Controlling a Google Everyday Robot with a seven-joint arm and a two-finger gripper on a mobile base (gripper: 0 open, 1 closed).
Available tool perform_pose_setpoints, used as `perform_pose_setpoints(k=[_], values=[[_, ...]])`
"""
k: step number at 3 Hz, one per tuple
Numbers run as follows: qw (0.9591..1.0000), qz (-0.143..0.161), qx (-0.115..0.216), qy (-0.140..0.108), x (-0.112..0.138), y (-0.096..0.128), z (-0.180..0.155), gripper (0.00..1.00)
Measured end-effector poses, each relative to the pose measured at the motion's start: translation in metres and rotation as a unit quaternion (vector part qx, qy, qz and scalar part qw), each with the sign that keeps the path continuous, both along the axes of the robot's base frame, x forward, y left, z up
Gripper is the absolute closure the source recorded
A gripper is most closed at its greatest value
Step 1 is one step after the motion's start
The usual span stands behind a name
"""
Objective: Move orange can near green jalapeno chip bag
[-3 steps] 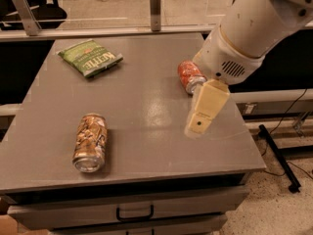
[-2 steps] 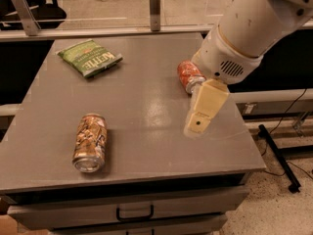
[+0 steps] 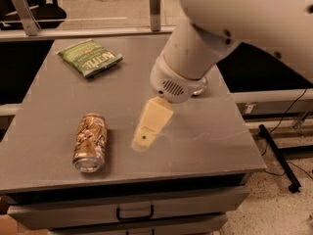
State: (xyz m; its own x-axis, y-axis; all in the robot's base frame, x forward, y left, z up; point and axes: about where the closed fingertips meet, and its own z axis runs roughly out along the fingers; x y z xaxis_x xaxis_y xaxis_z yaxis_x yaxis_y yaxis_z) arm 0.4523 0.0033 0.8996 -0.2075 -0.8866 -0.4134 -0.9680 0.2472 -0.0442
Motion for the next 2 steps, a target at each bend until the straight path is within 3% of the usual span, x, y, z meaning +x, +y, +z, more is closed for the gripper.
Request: perform_pose_setpoints(k=[2], values=[[0.9957,-0.079,0.015,0.044,0.003,0.084,-0.031,0.0]])
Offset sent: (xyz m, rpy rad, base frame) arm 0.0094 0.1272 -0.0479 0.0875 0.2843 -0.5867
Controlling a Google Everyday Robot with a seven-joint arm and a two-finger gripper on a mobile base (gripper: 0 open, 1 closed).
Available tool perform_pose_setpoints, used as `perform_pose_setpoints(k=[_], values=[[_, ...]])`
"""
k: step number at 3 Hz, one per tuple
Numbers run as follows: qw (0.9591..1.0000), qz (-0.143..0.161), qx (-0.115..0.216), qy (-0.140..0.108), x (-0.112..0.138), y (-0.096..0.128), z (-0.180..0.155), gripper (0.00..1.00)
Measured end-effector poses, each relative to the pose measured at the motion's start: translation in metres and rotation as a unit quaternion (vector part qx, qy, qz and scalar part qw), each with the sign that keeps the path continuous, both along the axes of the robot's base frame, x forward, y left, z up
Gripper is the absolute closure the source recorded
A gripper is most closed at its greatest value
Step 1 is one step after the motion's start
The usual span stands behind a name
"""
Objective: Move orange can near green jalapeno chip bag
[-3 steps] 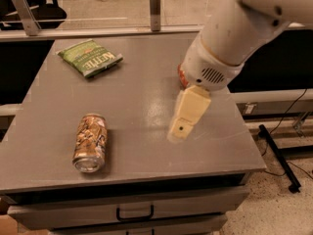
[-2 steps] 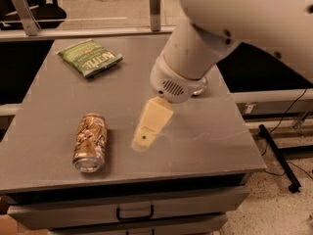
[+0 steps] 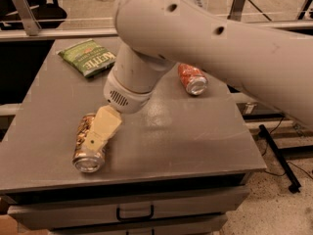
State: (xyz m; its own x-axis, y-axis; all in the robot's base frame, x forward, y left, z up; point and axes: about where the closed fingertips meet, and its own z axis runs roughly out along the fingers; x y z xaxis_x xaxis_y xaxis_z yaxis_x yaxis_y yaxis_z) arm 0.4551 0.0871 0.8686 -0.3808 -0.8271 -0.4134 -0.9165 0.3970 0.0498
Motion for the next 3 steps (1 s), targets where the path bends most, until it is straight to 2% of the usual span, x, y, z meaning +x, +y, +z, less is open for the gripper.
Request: perform_pose_setpoints(k=[1,2,3], values=[[0.999,-0.042,-0.005,0.013,0.004,0.034,-0.011,0.0],[0.9963,-0.081,-0.024,0.016,0.009,0.058,-0.014,0.0],[0.9894,-0.134,-0.052,0.021,0.016,0.072,-0.026,0.0]])
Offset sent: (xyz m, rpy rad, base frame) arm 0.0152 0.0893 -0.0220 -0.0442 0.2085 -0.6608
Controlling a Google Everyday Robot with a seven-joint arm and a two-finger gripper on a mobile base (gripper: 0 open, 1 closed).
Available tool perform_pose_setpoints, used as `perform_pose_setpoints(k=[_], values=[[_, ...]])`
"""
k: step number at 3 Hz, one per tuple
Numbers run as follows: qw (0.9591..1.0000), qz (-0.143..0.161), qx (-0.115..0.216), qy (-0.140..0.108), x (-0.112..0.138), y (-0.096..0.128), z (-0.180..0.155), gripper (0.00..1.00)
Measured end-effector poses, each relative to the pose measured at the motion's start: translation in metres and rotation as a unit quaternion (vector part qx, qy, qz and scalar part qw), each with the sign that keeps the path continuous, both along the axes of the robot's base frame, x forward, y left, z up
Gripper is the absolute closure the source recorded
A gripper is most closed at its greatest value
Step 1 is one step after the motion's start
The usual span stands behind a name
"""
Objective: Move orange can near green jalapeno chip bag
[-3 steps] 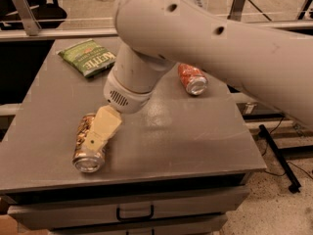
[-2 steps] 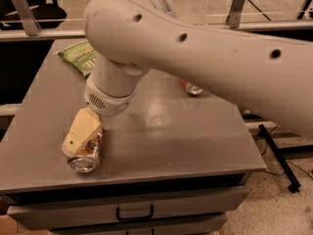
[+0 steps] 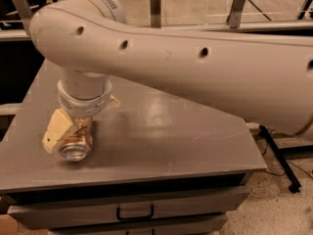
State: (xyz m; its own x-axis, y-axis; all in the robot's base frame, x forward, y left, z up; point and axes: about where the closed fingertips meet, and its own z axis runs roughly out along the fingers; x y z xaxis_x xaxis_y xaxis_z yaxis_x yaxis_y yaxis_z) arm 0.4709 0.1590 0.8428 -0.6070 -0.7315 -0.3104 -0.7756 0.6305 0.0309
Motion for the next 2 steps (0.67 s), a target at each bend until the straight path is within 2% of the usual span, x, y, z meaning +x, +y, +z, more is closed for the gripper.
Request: perform_pose_setpoints(k=[1,2], values=[[0.9976,-0.066,-0.021,0.004,0.0078,0.0052,0.0009,0.0],[0.9905,-0.133,-0.03,0.015,0.0066,0.0135,0.001,0.16]])
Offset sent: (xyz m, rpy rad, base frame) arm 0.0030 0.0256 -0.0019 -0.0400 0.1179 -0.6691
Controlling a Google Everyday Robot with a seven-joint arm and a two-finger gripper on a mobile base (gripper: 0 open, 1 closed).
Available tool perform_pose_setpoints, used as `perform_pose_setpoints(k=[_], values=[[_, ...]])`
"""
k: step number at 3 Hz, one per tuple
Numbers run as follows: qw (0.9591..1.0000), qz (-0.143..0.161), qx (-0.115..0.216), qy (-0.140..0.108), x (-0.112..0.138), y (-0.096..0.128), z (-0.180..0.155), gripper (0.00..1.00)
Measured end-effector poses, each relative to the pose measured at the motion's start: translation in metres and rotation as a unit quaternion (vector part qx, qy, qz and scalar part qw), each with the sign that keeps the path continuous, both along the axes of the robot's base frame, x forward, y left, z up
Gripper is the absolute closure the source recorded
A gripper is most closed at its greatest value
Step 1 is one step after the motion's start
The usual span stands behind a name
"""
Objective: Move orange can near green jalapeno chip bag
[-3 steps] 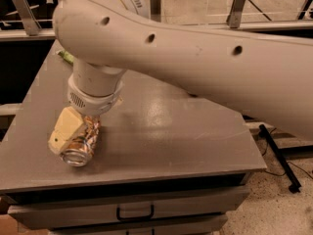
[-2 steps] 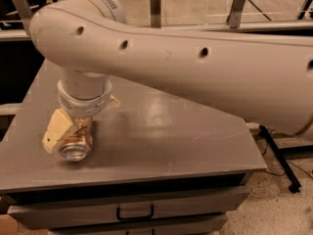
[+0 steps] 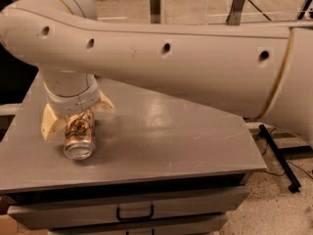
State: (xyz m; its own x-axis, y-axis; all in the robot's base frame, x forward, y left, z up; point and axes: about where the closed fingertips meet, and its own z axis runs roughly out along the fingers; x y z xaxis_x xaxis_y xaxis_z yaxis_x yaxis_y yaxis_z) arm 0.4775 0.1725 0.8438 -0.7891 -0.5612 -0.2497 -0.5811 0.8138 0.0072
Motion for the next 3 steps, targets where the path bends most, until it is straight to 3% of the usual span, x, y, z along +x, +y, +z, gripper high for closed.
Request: perform_pose_setpoints(k=[1,2,3], values=[[0.9973,-0.071,0.002,0.016,-0.007,0.008,-0.002,0.39],[0.9909,-0.134,0.01,0.014,-0.011,0.007,0.003,0.64],[0.9886,-0.145,0.03,-0.03,0.004,-0.003,0.028,0.87]])
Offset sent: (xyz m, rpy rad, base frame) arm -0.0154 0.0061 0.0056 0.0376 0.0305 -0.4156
